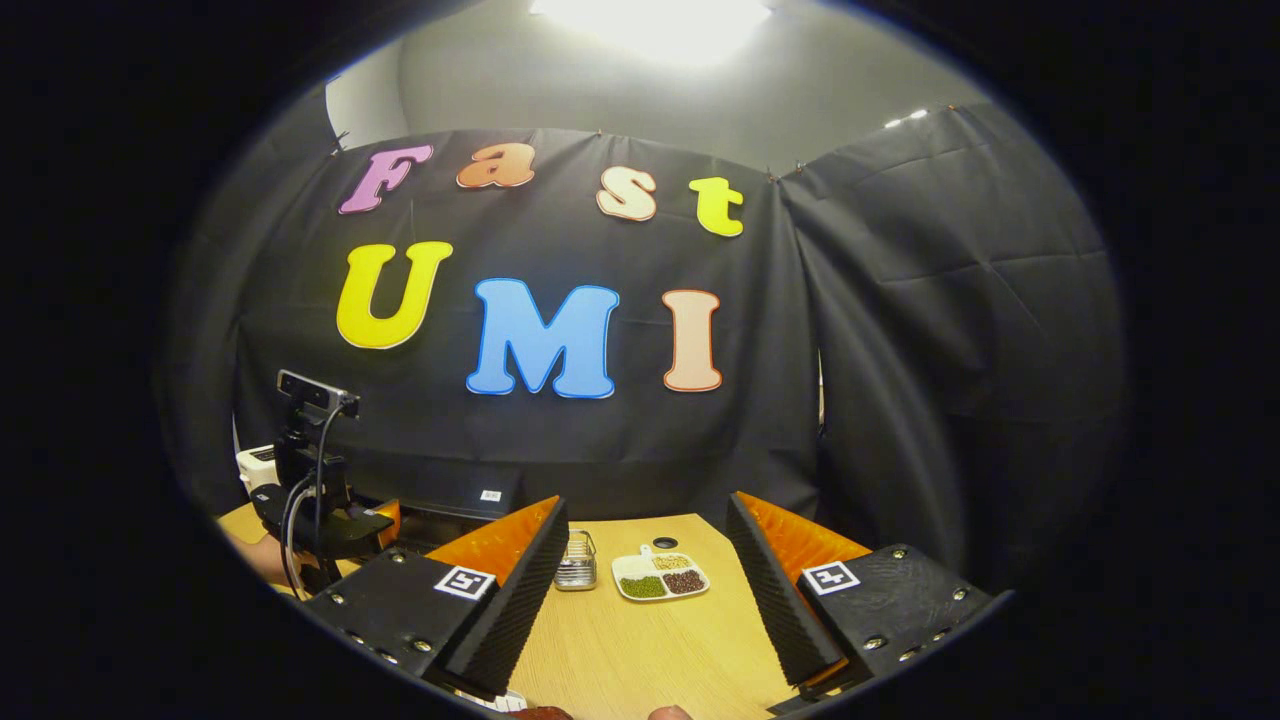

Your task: Open the electric oven with the left hand, put the food in, and close the electric oven.

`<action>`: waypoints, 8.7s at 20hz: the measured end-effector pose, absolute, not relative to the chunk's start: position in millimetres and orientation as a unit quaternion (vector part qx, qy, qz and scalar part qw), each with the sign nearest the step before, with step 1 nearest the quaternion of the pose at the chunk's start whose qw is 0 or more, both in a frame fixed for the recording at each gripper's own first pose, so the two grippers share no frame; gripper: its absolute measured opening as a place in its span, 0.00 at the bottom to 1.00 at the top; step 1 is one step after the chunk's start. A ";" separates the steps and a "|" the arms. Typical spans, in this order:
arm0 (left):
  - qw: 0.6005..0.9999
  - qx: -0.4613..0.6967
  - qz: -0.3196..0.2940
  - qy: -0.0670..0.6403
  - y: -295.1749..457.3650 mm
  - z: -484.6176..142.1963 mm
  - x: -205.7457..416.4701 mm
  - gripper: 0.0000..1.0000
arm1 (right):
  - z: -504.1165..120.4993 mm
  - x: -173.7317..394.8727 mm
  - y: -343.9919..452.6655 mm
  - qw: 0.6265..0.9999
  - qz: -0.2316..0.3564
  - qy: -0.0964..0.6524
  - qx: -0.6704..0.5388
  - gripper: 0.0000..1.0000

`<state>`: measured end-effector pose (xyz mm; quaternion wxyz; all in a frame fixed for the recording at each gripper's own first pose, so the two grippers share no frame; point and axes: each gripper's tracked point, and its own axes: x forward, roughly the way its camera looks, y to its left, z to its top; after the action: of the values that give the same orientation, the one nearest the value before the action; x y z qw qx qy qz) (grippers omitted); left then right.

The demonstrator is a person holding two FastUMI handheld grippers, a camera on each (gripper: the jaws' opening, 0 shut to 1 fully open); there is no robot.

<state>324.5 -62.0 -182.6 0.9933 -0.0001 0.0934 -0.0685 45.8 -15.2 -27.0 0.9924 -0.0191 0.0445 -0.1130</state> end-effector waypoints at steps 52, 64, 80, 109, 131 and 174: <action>0.976 0.035 -0.027 0.215 -64.6 -272.8 127.3 0.97 | -75.1 -15.5 -28.9 0.993 0.003 0.112 0.036 0.96; 0.997 0.012 0.006 0.071 -24.8 -90.8 51.5 0.90 | -153.2 -20.5 14.3 0.957 0.098 0.231 0.144 0.98; 0.997 0.010 0.066 0.042 17.6 -40.6 -13.0 1.00 | -263.8 -52.7 71.6 0.817 0.123 0.441 0.350 0.97; 0.998 -0.005 0.059 0.029 67.1 -45.7 52.2 1.00 | -166.1 37.5 159.6 0.820 0.164 0.385 0.391 0.11; 0.992 0.005 0.121 0.043 201.4 -76.9 122.2 1.00 | -202.4 210.2 280.5 0.833 0.121 0.309 0.443 0.11; 0.987 -0.032 -0.033 0.154 51.0 -178.6 127.3 0.97 | -106.8 133.8 139.7 0.982 0.081 0.124 0.113 0.98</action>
<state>127.3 51.0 -178.6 0.9870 -0.0316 0.1542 -0.0327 133.8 139.7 -106.8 0.9825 0.1133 0.1243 0.0806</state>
